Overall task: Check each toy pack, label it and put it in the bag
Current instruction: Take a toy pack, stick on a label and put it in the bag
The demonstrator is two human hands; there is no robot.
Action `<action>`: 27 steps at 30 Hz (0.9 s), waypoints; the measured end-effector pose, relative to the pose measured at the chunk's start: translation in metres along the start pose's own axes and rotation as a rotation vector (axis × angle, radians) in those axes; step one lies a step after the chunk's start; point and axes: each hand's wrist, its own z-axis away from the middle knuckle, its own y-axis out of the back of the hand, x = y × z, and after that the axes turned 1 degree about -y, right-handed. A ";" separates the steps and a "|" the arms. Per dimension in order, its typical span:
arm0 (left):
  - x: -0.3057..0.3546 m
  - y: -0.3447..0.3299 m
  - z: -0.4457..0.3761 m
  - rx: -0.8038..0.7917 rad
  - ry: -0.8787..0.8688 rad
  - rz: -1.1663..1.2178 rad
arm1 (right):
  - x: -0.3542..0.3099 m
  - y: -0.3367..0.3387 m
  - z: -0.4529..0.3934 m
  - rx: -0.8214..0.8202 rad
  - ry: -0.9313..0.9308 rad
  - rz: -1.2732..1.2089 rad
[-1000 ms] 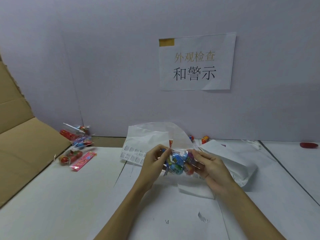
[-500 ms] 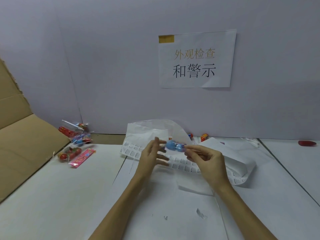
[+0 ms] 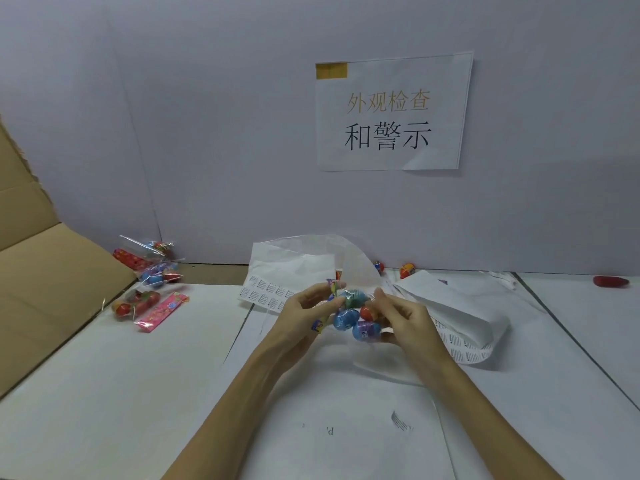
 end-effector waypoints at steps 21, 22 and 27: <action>-0.015 -0.003 -0.002 0.193 -0.268 -0.520 | -0.004 -0.003 0.004 -0.080 -0.176 -0.292; -0.014 -0.002 -0.002 0.200 -0.259 -0.499 | -0.005 -0.003 0.003 -0.050 -0.162 -0.285; -0.004 -0.003 0.002 0.138 -0.208 -0.419 | -0.007 -0.002 0.004 0.011 -0.029 -0.080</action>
